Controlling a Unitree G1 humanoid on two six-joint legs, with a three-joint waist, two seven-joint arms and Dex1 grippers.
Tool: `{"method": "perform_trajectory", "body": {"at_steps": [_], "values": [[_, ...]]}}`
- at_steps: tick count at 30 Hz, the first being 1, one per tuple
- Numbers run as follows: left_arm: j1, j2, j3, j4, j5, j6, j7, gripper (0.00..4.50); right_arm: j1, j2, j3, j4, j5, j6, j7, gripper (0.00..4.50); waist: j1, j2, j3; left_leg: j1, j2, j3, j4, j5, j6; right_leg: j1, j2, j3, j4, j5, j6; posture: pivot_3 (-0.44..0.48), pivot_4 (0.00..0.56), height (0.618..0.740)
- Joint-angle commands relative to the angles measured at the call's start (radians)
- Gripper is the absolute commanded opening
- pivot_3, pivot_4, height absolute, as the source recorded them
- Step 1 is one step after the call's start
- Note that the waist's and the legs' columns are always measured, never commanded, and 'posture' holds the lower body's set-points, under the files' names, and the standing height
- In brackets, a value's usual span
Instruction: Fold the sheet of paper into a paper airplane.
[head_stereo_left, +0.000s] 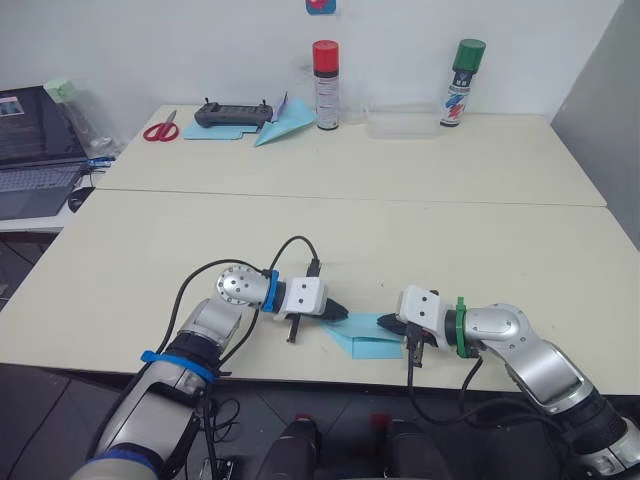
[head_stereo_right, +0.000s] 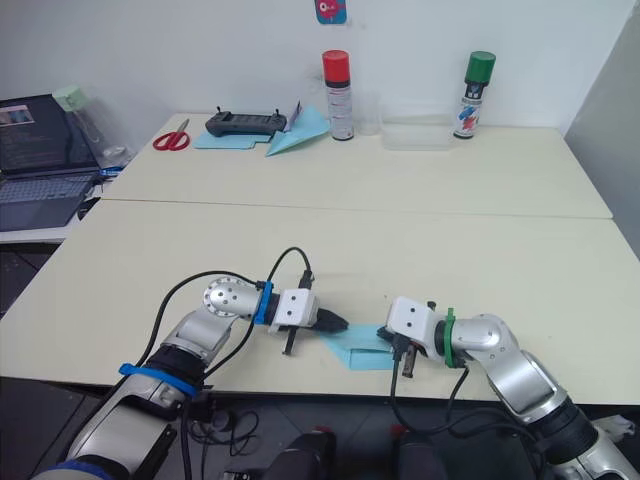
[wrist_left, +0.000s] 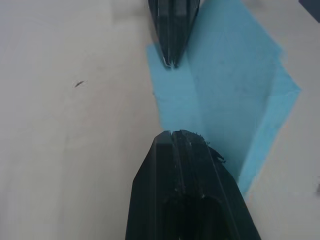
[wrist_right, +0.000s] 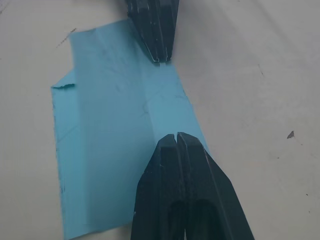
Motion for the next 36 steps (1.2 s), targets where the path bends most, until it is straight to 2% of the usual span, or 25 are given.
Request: {"method": "perform_trajectory", "body": {"at_steps": [1,6,10,13,15,18,24,27,36], "values": [[0.016,0.002,-0.006,-0.016,-0.009,0.052,-0.024,0.05,0.013,-0.014,-0.003,0.004,-0.017,0.012,0.011,0.00,0.000,0.000,0.000,0.000,0.000,0.000,0.000,0.000,0.000,0.000,0.000,0.000,0.000,0.000,0.000,0.000,0.150,0.740],[0.007,-0.003,-0.021,0.025,-0.015,0.114,-0.068,0.05,0.008,-0.016,-0.017,0.011,-0.013,0.005,0.010,0.00,0.000,0.000,0.000,0.000,0.000,0.000,0.000,0.000,0.000,0.000,0.000,0.000,0.000,0.000,0.000,0.000,0.150,0.740],[-0.028,-0.011,-0.040,0.111,0.039,0.011,-0.054,0.05,0.011,0.008,-0.071,-0.014,0.072,-0.060,0.048,0.00,0.002,0.000,0.000,0.000,0.000,0.000,0.000,0.000,0.000,0.000,0.000,0.000,0.000,0.000,0.000,0.000,0.150,0.740],[-0.043,-0.017,-0.046,0.150,0.056,-0.034,-0.046,0.00,0.021,-0.004,-0.117,-0.047,0.138,-0.096,0.104,0.61,0.003,0.000,0.000,0.000,0.000,0.000,0.000,0.000,0.000,0.000,-0.001,0.000,-0.001,0.000,0.000,0.000,0.150,0.740],[-0.056,-0.017,-0.051,0.182,0.069,-0.063,-0.047,0.00,0.041,-0.019,-0.152,-0.056,0.177,-0.178,0.159,1.32,0.006,0.000,0.000,0.000,0.000,0.000,0.000,0.000,0.000,0.001,-0.001,0.000,-0.001,0.000,0.000,0.000,0.150,0.740],[-0.067,-0.021,-0.052,0.215,0.083,-0.101,-0.040,0.00,0.069,-0.027,-0.130,-0.015,0.140,-0.297,0.193,2.36,0.005,-0.001,-0.001,0.001,0.000,-0.001,0.000,0.000,0.000,0.003,-0.001,-0.001,-0.002,0.000,0.000,0.000,0.150,0.740],[-0.065,-0.024,-0.048,0.220,0.069,-0.100,-0.051,0.00,0.069,-0.013,-0.069,0.129,-0.003,-0.615,0.190,2.36,0.005,0.000,-0.002,0.003,0.000,0.000,0.000,0.000,0.000,0.004,0.000,-0.001,-0.001,0.000,0.000,0.000,0.150,0.740],[-0.061,-0.022,-0.048,0.216,0.070,-0.103,-0.049,0.00,0.059,0.002,-0.053,0.189,-0.042,-0.707,0.179,2.36,0.005,0.000,-0.002,0.003,0.000,0.000,0.000,0.000,0.000,0.004,0.000,-0.001,-0.001,0.000,0.000,0.000,0.150,0.740],[-0.059,-0.026,-0.052,0.213,0.072,-0.106,-0.048,0.00,0.045,0.063,-0.046,0.238,-0.051,-0.720,0.154,2.36,0.005,0.000,-0.002,0.003,0.000,-0.001,0.000,0.000,0.000,0.004,0.000,0.000,-0.001,0.000,0.000,0.000,0.150,0.740]]}}
